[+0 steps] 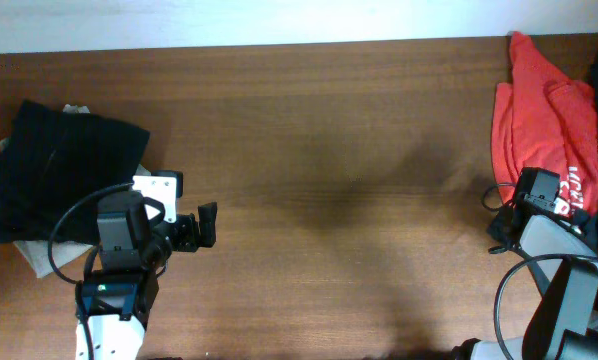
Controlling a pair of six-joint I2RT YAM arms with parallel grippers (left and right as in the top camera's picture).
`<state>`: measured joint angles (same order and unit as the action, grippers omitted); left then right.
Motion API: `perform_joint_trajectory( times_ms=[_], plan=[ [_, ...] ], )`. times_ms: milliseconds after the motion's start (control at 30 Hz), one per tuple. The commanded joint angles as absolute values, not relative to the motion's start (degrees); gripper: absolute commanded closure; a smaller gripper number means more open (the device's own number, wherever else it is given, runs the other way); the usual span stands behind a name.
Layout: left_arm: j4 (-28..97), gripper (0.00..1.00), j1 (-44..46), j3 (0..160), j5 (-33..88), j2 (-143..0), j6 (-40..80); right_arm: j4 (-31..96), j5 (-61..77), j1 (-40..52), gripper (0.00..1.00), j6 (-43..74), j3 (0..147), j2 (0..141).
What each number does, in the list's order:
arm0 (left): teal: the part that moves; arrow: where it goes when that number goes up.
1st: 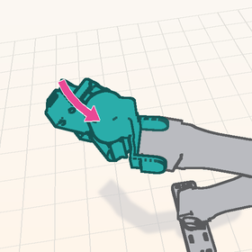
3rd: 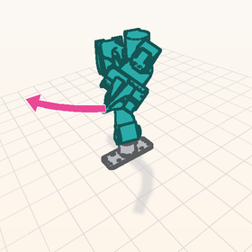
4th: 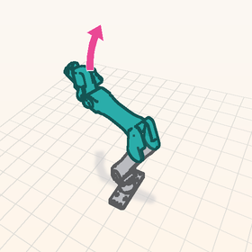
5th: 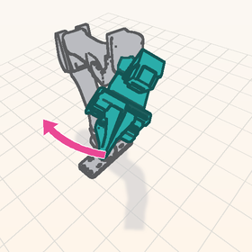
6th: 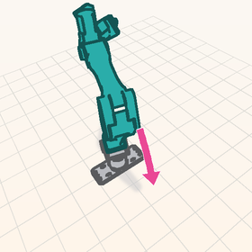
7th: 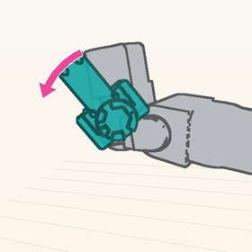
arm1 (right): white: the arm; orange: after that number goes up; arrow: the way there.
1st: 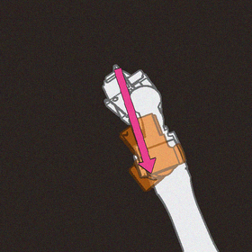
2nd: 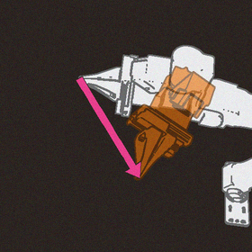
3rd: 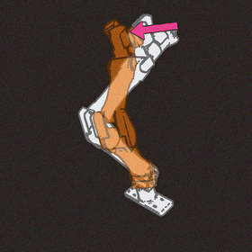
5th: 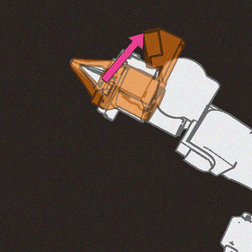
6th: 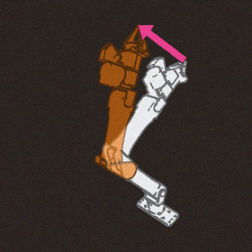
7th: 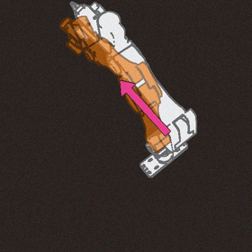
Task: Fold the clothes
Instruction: 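Grasp the black NIKE t-shirt with the right gripper and pull it left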
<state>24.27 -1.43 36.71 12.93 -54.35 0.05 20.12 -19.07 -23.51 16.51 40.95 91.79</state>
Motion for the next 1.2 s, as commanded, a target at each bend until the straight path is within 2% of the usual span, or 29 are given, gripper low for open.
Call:
perform_joint_trajectory(
  times_ms=[0,100,200,300,400,500,533,567,633,700,767,933,1033,1067,1100,1133,1167],
  plan=[
    [24.3,0.01,-1.7,37.7,13.8,-54.4,0.6,20.1,-20.3,-23.8,0.68,17.1,41.6,92.4],
    [24.3,0.01,-1.7,37.7,13.8,-54.4,0.6,20.2,-22.5,-23.8,0.78,18.9,41.6,92.4],
    [24.3,0.01,-1.7,37.7,13.8,-54.4,0.6,20.1,-22.8,-23.8,0.96,19.0,41.6,92.4],
    [24.3,0.01,-1.7,37.7,13.8,-54.4,0.6,20.2,-22.7,-23.7,0.96,19.0,42.3,92.0],
    [24.2,0.01,-1.7,37.7,13.8,-54.4,0.6,27.6,-22.1,-23.7,0.96,18.7,50.2,86.8],
    [24.3,0.01,-1.7,37.7,13.8,-54.4,0.6,39.4,-8.3,-22.8,0.96,9.3,67.3,79.4],
    [24.3,0.01,-1.7,37.7,13.8,-54.4,0.6,43.9,3.2,-21.2,0.96,0.8,74.4,76.9],
    [24.2,0.01,-1.7,37.7,13.8,-54.4,0.6,47.1,9.6,-19.5,0.96,-3.0,78.3,75.6],
    [24.3,0.01,-1.7,37.7,13.8,-54.4,0.6,57.5,20.2,-11.3,0.96,-9.4,84.6,73.4],
    [24.2,0.01,-1.7,37.7,13.8,-54.4,0.6,62.3,22.5,-4.1,0.96,-9.4,84.6,73.2],
    [24.3,0.01,-1.7,37.7,13.8,-54.4,0.6,65.7,22.5,7.6,0.96,-9.4,84.4,75.6],
    [24.2,0.01,-1.7,37.7,13.8,-54.4,0.6,56.2,22.3,27.2,0.96,-8.9,84.4,86.0],
    [24.2,0.01,-1.7,37.7,13.8,-54.4,0.6,47.9,17.5,30.8,0.96,-5.5,84.4,90.8],
    [24.2,0.01,-1.7,37.7,13.8,-54.4,0.6,46.0,13.4,30.4,0.91,-2.6,84.4,90.8],
    [24.2,0.01,-1.7,37.7,13.8,-54.4,0.7,45.1,9.4,29.3,0.71,-0.4,84.6,90.3],
    [24.1,0.01,-1.7,37.7,14.1,-54.4,0.7,45.6,6.1,27.0,0.31,1.2,85.0,89.2],
    [24.0,0.01,-1.7,37.7,16.8,-54.4,0.7,47.5,5.2,22.8,0.12,2.3,85.4,87.4]
  ],
)
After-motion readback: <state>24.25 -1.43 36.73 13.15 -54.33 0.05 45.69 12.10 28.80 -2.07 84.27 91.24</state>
